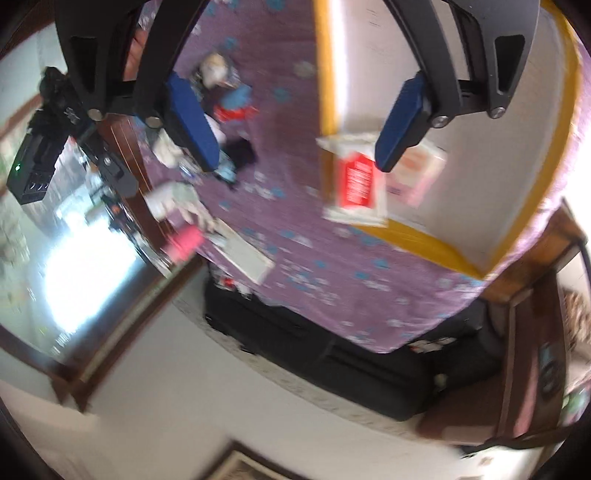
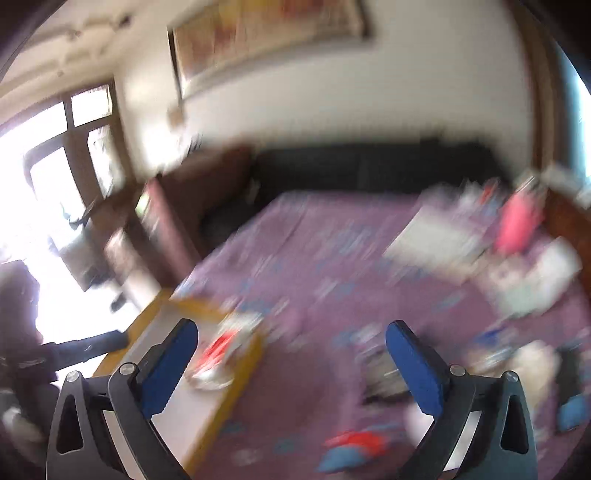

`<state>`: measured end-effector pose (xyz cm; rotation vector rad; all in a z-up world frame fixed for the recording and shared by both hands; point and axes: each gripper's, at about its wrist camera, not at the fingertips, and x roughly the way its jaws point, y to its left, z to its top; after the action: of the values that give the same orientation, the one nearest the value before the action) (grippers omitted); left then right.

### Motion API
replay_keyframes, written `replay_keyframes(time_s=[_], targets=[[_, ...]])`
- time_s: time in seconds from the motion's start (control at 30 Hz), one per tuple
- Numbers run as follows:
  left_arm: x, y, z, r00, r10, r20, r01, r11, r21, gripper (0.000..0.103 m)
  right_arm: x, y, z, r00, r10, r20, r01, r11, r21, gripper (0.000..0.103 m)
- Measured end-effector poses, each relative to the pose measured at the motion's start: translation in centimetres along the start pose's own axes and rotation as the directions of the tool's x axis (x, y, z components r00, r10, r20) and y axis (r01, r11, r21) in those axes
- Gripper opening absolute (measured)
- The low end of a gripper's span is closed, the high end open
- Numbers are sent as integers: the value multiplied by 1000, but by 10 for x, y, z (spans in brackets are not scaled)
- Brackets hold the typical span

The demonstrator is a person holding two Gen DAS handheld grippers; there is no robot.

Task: Organize soft objects
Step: 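Drop pink pack in box with left tool while right tool places wet-wipe packet, then grasp the black-and-white snack bag with the left tool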

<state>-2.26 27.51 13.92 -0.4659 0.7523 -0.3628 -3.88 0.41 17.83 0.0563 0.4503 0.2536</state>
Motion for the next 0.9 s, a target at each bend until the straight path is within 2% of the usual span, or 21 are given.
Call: replay_keyframes(time_s=[0.03, 0.13, 0.23, 0.3, 0.4, 0.5, 0.53, 0.6, 0.8, 0.87, 0.9], targets=[[4, -14, -9, 1000, -12, -11, 12, 1000, 23, 89, -8, -15, -9, 998, -58, -1, 58, 998, -6, 103], [26, -48, -39, 998, -16, -66, 21, 996, 89, 89, -8, -61, -37, 978, -186, -96, 190, 981, 31, 103], [56, -76, -75, 990, 2, -144, 24, 984, 175, 89, -7, -115, -69, 966, -212, -145, 234, 960, 152, 103], [74, -91, -96, 983, 49, -176, -4, 969, 245, 89, -6, -146, -87, 963, -207, -172, 244, 941, 233, 103], [95, -116, -121, 973, 109, -203, -28, 931, 364, 89, -10, -181, -108, 963, -202, -180, 251, 915, 316, 102], [105, -148, -135, 974, 129, -184, -22, 869, 495, 89, -18, -201, -121, 964, -211, -160, 256, 899, 355, 102], [111, -160, -139, 974, 135, -180, -16, 840, 542, 89, -19, -204, -122, 965, -208, -159, 253, 893, 372, 102], [128, -175, -146, 970, 156, -188, -10, 795, 606, 89, -25, -215, -122, 974, -181, -137, 222, 879, 422, 102], [174, -188, -158, 950, 242, -199, -46, 735, 676, 89, -26, -233, -132, 978, -151, -146, 205, 841, 501, 102], [179, -193, -165, 949, 248, -194, -44, 715, 698, 81, -25, -236, -133, 978, -142, -152, 201, 831, 519, 102], [181, -195, -169, 947, 249, -205, -34, 707, 706, 71, -25, -237, -134, 978, -140, -154, 201, 826, 527, 102]])
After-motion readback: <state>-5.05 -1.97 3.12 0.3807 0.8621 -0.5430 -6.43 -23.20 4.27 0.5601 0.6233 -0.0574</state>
